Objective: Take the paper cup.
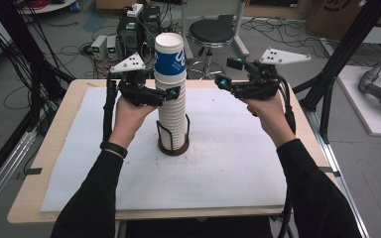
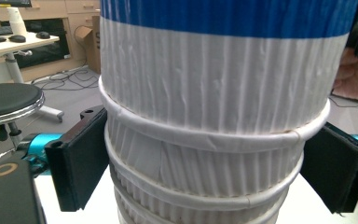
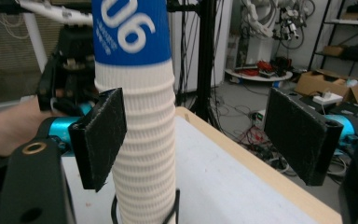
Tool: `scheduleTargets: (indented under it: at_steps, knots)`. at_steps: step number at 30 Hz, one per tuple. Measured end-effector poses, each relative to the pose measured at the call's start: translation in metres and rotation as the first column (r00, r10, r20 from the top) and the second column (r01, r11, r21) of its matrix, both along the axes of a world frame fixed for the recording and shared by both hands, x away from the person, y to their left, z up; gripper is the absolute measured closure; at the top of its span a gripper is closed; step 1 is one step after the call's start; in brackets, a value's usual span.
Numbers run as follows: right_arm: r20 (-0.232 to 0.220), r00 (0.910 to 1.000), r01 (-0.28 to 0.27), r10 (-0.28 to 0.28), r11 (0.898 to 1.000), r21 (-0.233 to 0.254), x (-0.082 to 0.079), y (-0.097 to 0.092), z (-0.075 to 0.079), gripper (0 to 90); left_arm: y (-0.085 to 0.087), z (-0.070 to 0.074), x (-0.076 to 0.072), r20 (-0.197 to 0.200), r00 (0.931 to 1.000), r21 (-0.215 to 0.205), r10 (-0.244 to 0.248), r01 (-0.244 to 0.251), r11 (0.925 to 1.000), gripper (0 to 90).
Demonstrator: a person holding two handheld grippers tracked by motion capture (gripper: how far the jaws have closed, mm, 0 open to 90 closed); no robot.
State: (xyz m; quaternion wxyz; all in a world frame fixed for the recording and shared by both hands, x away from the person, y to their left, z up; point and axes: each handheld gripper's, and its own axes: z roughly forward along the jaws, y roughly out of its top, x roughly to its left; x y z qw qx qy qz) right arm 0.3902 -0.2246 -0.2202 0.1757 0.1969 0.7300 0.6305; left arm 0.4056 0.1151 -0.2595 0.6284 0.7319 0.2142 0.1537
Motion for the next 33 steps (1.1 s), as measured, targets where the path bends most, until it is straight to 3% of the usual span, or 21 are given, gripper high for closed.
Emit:
scheduleTargets:
  at_steps: [7,9,15,24,33]
  knots:
    - [0.0,0.9984,-0.057,0.057,0.998,0.029,0.008,0.029,0.029,22.0,0.0,0.0,0.0,0.0,1.0,0.003,0.0,0.0,1.0,11.1]
    - [0.016,0.9976,-0.068,0.068,0.998,0.0,0.01,0.044,0.042,22.0,0.001,0.0,-0.001,0.001,1.0,0.006,-0.001,0.001,1.0,11.1]
    - [0.035,0.9951,-0.092,0.092,0.996,-0.004,0.011,0.069,0.063,22.0,0.0,0.0,0.0,0.002,1.0,0.001,0.001,-0.001,1.0,11.1]
    - [-0.022,0.9933,-0.114,0.113,0.993,-0.008,0.021,0.099,0.07,21.5,-0.001,0.0,0.001,0.003,1.0,0.006,-0.001,0.001,1.0,11.2]
    - [-0.057,0.9928,-0.106,0.105,0.994,-0.02,0.026,0.111,0.069,21.5,0.0,0.001,0.0,0.001,1.0,0.009,0.0,0.0,1.0,11.2]
